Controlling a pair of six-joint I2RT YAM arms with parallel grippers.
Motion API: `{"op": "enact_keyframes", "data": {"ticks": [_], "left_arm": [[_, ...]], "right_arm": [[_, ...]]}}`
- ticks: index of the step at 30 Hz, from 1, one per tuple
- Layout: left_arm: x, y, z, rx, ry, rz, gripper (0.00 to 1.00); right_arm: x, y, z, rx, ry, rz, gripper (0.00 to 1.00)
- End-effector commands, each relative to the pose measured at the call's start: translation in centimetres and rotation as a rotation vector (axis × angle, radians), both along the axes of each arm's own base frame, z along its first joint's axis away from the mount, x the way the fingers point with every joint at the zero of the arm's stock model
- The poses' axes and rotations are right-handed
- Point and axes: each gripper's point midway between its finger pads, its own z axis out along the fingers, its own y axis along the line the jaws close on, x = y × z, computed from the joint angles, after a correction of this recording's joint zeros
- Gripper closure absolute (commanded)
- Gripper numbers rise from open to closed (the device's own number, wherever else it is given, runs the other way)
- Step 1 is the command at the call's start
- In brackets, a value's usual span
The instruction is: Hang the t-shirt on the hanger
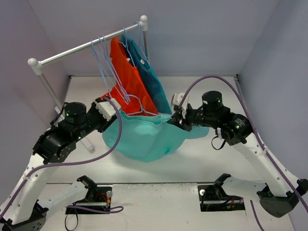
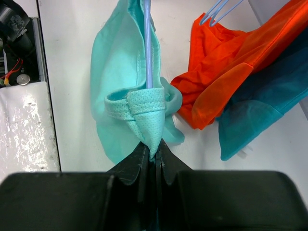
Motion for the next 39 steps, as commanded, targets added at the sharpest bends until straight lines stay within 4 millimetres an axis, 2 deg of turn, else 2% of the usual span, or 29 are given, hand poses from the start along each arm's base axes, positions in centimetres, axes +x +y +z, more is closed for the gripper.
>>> {"op": "enact_keyframes", "data": {"ticks": [1,3,5,6,7,8,10,12,13,15,17,20,22,28,36,39], "left_arm": [[0.9,2.2,8.3,-0.126,-0.183,0.140,0.54],[0.7,3.4,10.8,-0.199,-0.216,0.216,0.46],[0.3,4.7,13.1,-0.274,-0.253,0.291,0.34],[0.1,5.4,13.9,-0.305,-0.268,0.325,0.30],[-0.1,6.4,14.7,-0.342,-0.285,0.382,0.29],[-0.5,7.5,15.7,-0.375,-0.313,0.424,0.27],[-1.4,8.9,16.8,-0.412,-0.349,0.470,0.27],[-1.9,9.7,17.5,-0.430,-0.372,0.491,0.27],[-2.3,10.0,17.6,-0.437,-0.378,0.494,0.27],[-2.9,10.2,17.8,-0.466,-0.379,0.491,0.27],[-3.2,10.2,17.8,-0.489,-0.376,0.484,0.27],[-3.1,9.2,17.0,-0.517,-0.340,0.453,0.27],[-2.9,8.2,16.6,-0.536,-0.308,0.420,0.27],[-0.7,3.8,15.3,-0.679,-0.127,0.367,0.27],[2.1,1.5,12.3,-0.699,0.003,0.419,0.31],[2.8,1.0,11.9,-0.700,0.020,0.428,0.31]], "right_arm": [[1.1,0.4,7.3,0.139,-0.144,-0.026,1.00],[1.4,0.8,8.4,0.156,-0.149,-0.023,1.00],[1.0,1.0,12.4,0.215,-0.210,0.000,1.00],[0.9,1.1,13.6,0.233,-0.226,0.009,1.00],[0.9,1.4,14.7,0.251,-0.233,0.018,1.00],[0.6,1.2,16.9,0.283,-0.271,0.023,1.00],[0.5,1.3,18.9,0.317,-0.288,0.030,1.00],[0.0,1.0,21.6,0.365,-0.327,0.026,1.00],[-0.1,1.0,22.2,0.379,-0.330,0.030,1.00],[-0.5,1.3,22.5,0.391,-0.317,0.054,1.00],[-0.5,1.5,21.8,0.386,-0.297,0.060,1.00],[-0.2,1.8,19.7,0.375,-0.242,0.046,1.00],[-0.2,1.9,19.6,0.408,-0.233,0.041,1.00],[0.6,2.0,18.5,0.440,-0.191,-0.005,1.00],[1.2,2.3,17.9,0.435,-0.173,-0.019,1.00],[1.3,2.6,17.5,0.431,-0.162,-0.013,1.00]]}}
